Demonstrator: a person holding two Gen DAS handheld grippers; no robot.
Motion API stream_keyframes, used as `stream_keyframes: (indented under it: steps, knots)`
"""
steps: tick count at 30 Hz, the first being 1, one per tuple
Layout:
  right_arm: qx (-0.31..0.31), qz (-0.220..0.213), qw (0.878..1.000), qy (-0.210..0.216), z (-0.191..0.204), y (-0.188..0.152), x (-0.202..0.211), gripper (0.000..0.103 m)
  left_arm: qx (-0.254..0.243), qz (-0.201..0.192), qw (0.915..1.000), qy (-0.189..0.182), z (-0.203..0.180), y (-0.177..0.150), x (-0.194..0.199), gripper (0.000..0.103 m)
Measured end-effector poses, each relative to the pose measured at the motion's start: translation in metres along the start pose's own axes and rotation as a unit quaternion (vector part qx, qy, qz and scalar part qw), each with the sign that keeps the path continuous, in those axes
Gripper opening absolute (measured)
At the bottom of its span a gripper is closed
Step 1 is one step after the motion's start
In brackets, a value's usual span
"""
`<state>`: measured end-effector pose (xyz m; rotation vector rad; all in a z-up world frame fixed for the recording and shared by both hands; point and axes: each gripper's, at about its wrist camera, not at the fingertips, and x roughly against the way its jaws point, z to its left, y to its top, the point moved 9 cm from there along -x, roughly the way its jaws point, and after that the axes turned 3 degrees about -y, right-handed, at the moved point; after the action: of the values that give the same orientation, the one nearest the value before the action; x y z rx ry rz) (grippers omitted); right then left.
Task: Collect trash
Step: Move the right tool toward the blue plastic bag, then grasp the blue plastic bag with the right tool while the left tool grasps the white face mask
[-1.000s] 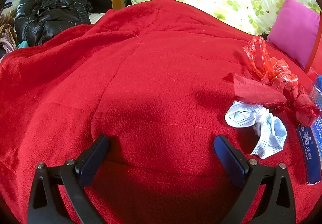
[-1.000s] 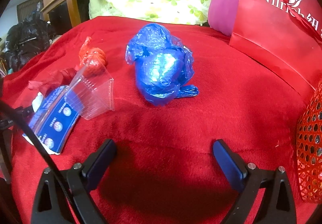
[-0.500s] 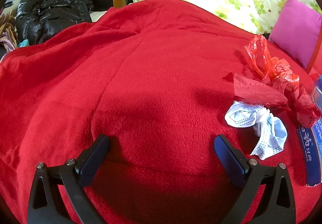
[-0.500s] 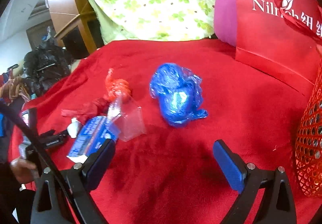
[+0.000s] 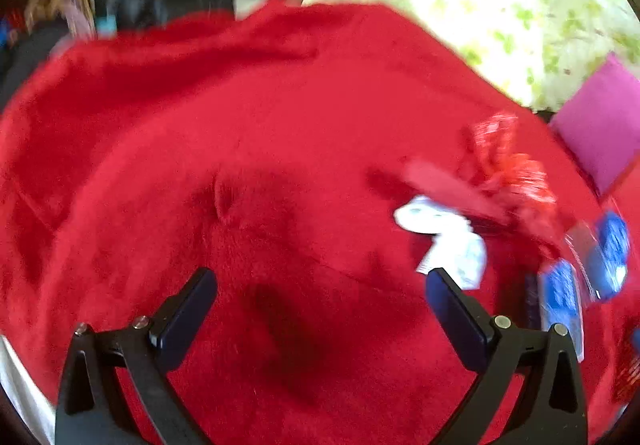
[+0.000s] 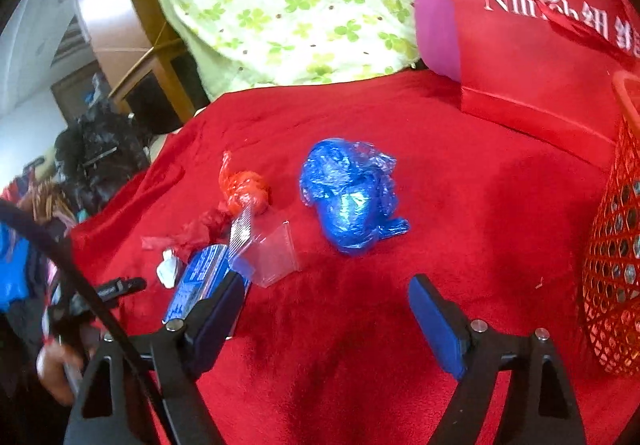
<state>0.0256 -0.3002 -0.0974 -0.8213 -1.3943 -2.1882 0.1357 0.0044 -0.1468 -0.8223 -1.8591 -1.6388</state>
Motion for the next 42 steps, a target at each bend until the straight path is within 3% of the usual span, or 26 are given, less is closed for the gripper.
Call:
stream_keyframes:
  steps: [2,5,9,15,19,25,30,36,42]
  knots:
    - [0.000,-0.004,1.000,0.000,0.000,0.001,0.001,0.086,-0.055,-0.041,0.9976,-0.005,-0.023,-0.003,0.020,0.103]
    - [-0.002,-0.006,1.000,-0.001,-0.001,0.003,0.003,0.086,-0.133,-0.063,0.9880,-0.046,-0.062,-0.012,0.039,0.103]
    - [-0.009,-0.005,1.000,-0.007,-0.009,0.007,0.001,0.084,-0.150,-0.073,0.9816,-0.094,-0.080,-0.016,0.050,0.103]
    - [-0.020,-0.015,1.000,-0.017,-0.023,0.037,-0.012,0.080,-0.176,-0.073,0.9762,-0.104,-0.092,-0.024,0.043,0.103]
    - [-0.060,-0.008,0.998,-0.010,-0.037,0.057,-0.033,0.074,-0.166,-0.063,0.9744,-0.138,-0.100,-0.025,0.041,0.103]
    - [-0.099,0.023,0.995,0.010,-0.042,0.065,-0.073,0.071,-0.134,-0.047,0.9844,-0.104,-0.078,-0.011,0.026,0.103]
    - [-0.138,0.053,0.988,0.038,-0.046,0.061,-0.099,0.066,-0.096,-0.018,0.9899,-0.103,-0.061,-0.006,0.008,0.103]
    - [-0.145,0.059,0.985,0.069,-0.038,0.058,-0.098,0.062,-0.053,0.011,0.9935,-0.100,-0.047,-0.001,-0.016,0.103]
    - [-0.141,0.062,0.984,0.086,-0.028,0.056,-0.096,0.063,-0.044,0.041,0.9923,-0.108,-0.049,-0.004,-0.033,0.103]
